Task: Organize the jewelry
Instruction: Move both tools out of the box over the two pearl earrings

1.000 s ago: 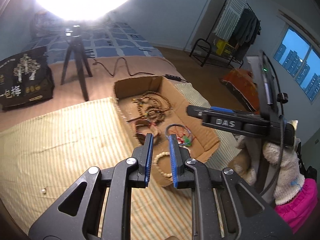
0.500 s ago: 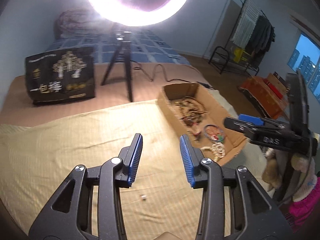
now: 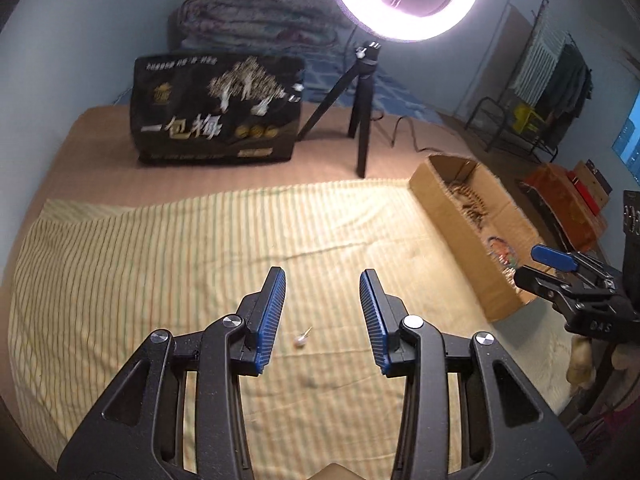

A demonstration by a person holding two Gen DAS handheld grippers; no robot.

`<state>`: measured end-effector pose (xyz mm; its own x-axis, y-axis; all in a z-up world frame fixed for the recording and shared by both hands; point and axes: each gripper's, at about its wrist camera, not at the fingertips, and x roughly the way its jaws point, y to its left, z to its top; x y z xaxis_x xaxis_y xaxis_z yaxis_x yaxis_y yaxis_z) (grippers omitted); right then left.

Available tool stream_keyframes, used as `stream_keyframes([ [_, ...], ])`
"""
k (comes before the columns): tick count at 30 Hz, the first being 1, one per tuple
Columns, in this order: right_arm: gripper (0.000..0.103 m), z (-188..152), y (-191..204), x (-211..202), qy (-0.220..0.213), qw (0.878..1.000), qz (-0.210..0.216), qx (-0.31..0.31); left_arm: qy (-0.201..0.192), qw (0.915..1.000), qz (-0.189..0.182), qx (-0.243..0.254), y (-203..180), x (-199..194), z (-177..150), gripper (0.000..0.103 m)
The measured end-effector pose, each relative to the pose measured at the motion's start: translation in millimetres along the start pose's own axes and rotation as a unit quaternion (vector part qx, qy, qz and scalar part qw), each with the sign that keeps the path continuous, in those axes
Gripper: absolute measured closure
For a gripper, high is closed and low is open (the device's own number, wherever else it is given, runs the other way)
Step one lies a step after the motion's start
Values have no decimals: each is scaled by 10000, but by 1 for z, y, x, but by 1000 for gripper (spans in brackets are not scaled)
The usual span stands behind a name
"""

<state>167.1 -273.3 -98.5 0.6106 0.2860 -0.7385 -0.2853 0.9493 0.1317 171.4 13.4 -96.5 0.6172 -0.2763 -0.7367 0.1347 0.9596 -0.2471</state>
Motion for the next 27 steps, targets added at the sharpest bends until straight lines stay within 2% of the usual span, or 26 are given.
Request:
stream_keyframes([
  [5, 25, -15, 21, 17, 371, 9989, 156, -258, 310, 9995, 3, -77, 15, 16, -14, 64],
  [10, 25, -34, 41, 37, 663, 9959, 262, -549, 521, 9986, 28, 48, 17, 28, -27, 64],
  [18, 25, -54, 68, 54, 824, 9896, 316, -1139, 734, 9969, -54, 269, 11, 46, -41, 64],
  [22, 26, -61, 72, 61, 903, 9875, 357, -1239, 809, 9961, -75, 330, 9, 52, -45, 64],
  [25, 43, -63, 72, 67, 1028, 9859, 443, -1241, 823, 9959, -69, 375, 8, 56, -46, 64],
  [27, 48, -65, 72, 71, 1078, 9855, 489, -1216, 830, 9956, -55, 421, 7, 59, -47, 64],
])
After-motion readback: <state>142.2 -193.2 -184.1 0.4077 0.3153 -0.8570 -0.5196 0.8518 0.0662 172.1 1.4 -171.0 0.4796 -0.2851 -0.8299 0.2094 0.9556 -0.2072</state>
